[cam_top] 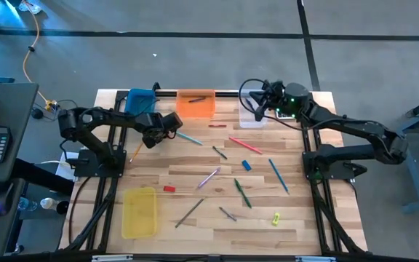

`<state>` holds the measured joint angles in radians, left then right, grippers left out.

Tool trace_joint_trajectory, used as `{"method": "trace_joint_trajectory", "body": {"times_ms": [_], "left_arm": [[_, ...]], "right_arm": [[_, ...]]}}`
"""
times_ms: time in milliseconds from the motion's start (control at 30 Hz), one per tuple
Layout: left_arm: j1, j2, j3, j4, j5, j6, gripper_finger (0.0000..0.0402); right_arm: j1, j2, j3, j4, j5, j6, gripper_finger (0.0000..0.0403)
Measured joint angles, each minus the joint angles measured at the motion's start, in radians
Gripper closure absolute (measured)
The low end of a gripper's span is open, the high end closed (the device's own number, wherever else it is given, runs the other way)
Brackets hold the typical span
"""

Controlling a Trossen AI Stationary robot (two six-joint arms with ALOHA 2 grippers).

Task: Sort crayons/erasers/pens/pencils in bins
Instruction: Put the pink eraser into the blue bin

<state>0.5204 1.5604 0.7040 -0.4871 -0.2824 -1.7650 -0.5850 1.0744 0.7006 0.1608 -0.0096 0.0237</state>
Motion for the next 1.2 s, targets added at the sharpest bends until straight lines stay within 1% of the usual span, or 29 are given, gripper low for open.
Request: {"method": "trace_joint_trajectory", "body": {"times_ms": [133, 300, 433, 533, 800, 867, 1000, 1133, 1200], "left_arm": [[-0.013, 0.001, 0.000, -0.040, -0.004, -0.020, 0.0218], [-0.018, 0.001, -0.001, -0.066, 0.002, 0.013, 0.0254], [-0.018, 0.001, -0.001, -0.069, 0.004, 0.035, 0.0282], [-0.017, 0.002, -0.002, -0.066, 0.011, 0.056, 0.0300], [-0.021, -0.007, 0.005, -0.075, 0.031, 0.204, 0.0340], [-0.030, -0.007, 0.022, -0.097, 0.029, 0.238, 0.0350], [-0.040, -0.009, 0.082, -0.197, 0.067, 0.343, 0.0366], [-0.071, -0.027, 0.160, -0.314, 0.051, 0.411, 0.0384], [-0.089, -0.038, 0.197, -0.354, 0.043, 0.416, 0.0392]], "right_arm": [[-0.014, 0.000, 0.000, 0.000, -0.020, -0.011, 0.0403], [-0.038, 0.000, 0.000, 0.000, -0.036, -0.072, 0.0403], [-0.060, 0.000, 0.000, 0.000, -0.037, -0.077, 0.0403], [-0.075, 0.000, 0.000, 0.000, -0.061, -0.077, 0.0403], [-0.090, 0.000, 0.000, 0.000, -0.092, -0.085, 0.0403], [-0.090, 0.000, 0.000, 0.000, -0.102, -0.095, 0.0403], [-0.089, 0.000, 0.000, 0.000, -0.107, -0.147, 0.0403], [-0.090, -0.001, 0.000, 0.001, -0.107, -0.160, 0.0403], [-0.089, -0.001, 0.000, 0.001, -0.107, -0.158, 0.0403]]}}
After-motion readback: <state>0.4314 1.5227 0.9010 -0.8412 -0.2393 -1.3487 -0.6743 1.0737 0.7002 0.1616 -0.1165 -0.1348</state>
